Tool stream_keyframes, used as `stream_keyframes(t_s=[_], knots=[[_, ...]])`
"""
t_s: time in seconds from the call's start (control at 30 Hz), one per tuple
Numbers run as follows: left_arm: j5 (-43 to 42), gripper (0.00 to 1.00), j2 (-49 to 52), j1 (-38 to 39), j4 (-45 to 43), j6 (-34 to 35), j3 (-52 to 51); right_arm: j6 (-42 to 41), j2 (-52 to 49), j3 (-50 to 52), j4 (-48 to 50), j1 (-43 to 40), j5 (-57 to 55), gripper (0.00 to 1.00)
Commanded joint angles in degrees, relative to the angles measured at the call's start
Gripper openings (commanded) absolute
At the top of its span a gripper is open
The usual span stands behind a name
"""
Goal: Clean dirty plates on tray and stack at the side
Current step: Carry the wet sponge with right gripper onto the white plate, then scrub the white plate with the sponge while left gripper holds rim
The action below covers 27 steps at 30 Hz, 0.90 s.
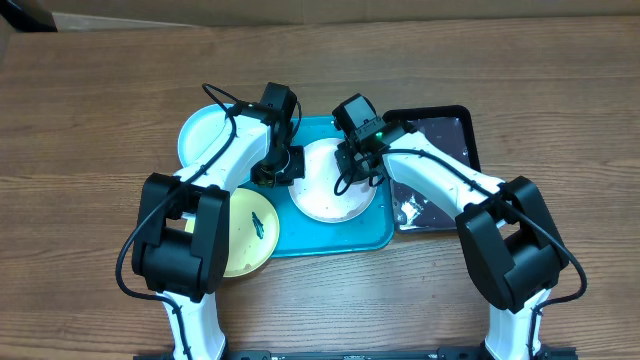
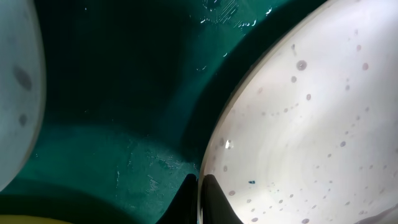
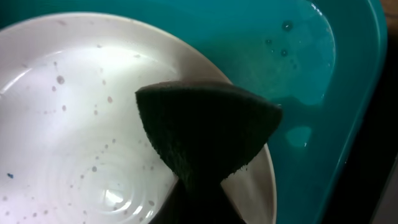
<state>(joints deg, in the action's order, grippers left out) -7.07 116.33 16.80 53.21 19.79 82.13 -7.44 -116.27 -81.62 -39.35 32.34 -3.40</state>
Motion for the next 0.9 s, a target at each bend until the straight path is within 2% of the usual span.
stream_keyframes(t_s=[0.0,0.2,0.33,0.87], knots=[[-0.22,0.04,0.66,0.24,0.31,0.98,0.79,0.04,-1.79,0.94,0.55,0.07,-1.05,0.04],[-0.22,0.04,0.66,0.24,0.39,0.76,0.79,-0.26,-3.41,0.94,0.09,0.02,-2.25,0.04],[-0.22,0.04,0.66,0.24,0.52,0.76,0.79,-1.6,-3.41,0.94,0.09,-0.39,4.33,0.04],[-0.22,0.04,0.66,0.24,0.55,0.74,0.79,-6.36,-7.69,0.96,3.02,-3.37,18.56,0.04]])
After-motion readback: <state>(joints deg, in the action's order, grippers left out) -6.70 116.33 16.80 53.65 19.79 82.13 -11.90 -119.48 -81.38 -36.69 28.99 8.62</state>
